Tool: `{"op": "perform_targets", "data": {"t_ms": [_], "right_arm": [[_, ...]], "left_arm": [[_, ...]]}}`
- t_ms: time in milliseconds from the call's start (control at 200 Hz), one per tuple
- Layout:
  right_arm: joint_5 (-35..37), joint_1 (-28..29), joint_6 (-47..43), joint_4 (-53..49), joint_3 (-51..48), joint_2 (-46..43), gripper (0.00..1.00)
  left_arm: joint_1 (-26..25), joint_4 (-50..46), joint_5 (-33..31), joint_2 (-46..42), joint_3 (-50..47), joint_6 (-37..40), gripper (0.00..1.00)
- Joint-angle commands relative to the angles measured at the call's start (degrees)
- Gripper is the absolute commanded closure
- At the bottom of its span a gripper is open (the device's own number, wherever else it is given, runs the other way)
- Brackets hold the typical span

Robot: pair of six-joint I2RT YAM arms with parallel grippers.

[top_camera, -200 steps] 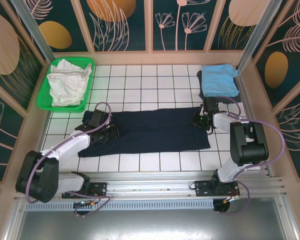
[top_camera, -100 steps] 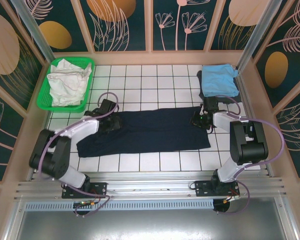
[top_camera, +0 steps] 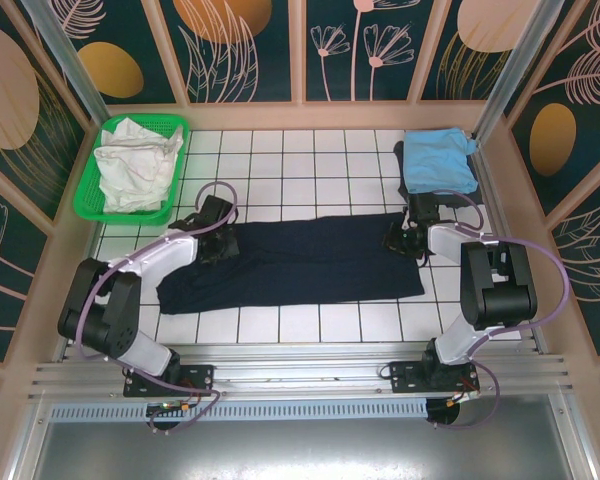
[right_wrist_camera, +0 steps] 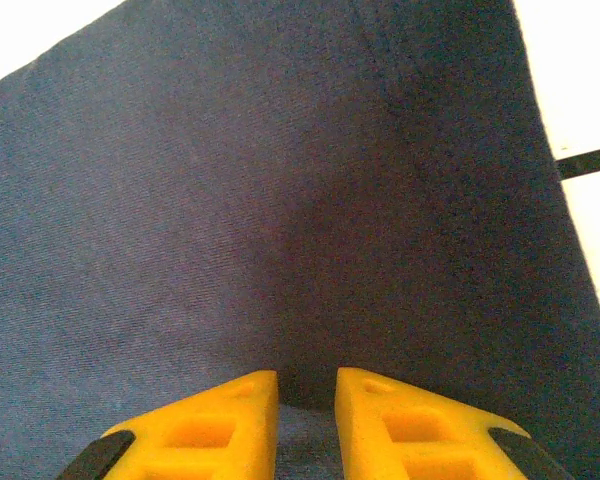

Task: Fold and stack the t-shirts

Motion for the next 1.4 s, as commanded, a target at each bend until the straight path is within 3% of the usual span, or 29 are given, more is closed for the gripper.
{"op": "perform_targets", "data": {"t_ms": [0, 90, 125, 190, 310, 425, 590, 756, 1011, 1101, 1151, 1331, 1396], "right_arm": [[2.3, -0.6, -1.3, -1.8, -0.1, 0.4, 0.76], [1.8, -0.6, -1.3, -1.5, 0.0, 0.3, 0.76], [1.5, -0.6, -1.3, -1.3, 0.0, 0.4, 0.76], [1.0, -0.6, -1.4, -1.0, 0.2, 0.5, 0.76], [0.9, -0.6, -1.5, -0.9, 0.0, 0.6, 0.76], [1.0, -0.7, -1.4, -0.3, -0.8, 0.2, 0.76], [1.0, -0.8, -1.5, -0.5, -1.0, -0.1, 0.76], [1.3, -0.7, -1.8, -0.8, -0.6, -0.1, 0.76], [1.0, -0.9, -1.8, -0.7, 0.1, 0.4, 0.76], [1.1, -0.8, -1.8, -0.8, 0.0, 0.4, 0.76], [1.1, -0.8, -1.7, -1.0, 0.1, 0.4, 0.76], [0.1, -0.8, -1.6, -1.7, 0.2, 0.8, 0.76], [-0.1, -0.9, -1.8, -2.5, 1.2, 1.4, 0.76]], "left_arm": [[-0.4, -4.0, -0.5, -2.5, -2.6, 0.0, 1.00], [-0.4, -4.0, -0.7, -4.3, -3.9, -0.3, 0.98], [-0.4, -4.0, -1.3, -4.4, -3.9, -0.3, 0.90], [-0.4, -4.3, -2.8, -3.4, -3.1, -0.2, 0.66], [-0.3, -4.1, -5.0, 1.1, -0.9, 0.5, 0.53], [-0.4, -2.1, -5.0, 4.8, 0.2, 0.9, 0.57], [-0.4, -1.9, -3.4, 6.1, 1.6, 1.6, 0.85], [-0.3, -3.8, -3.8, 1.9, 1.3, 1.9, 0.99], [-0.5, -6.8, -2.2, -5.9, -1.4, 2.4, 1.00], [-1.0, -6.7, -1.3, -8.5, -3.9, -1.8, 1.00], [-2.3, -5.7, 1.1, -9.4, -5.4, -3.1, 1.00], [-7.3, -6.8, -0.7, -14.7, -10.0, -8.5, 1.00], [-9.0, -5.1, 1.0, -16.8, -12.0, -9.5, 0.94]]}}
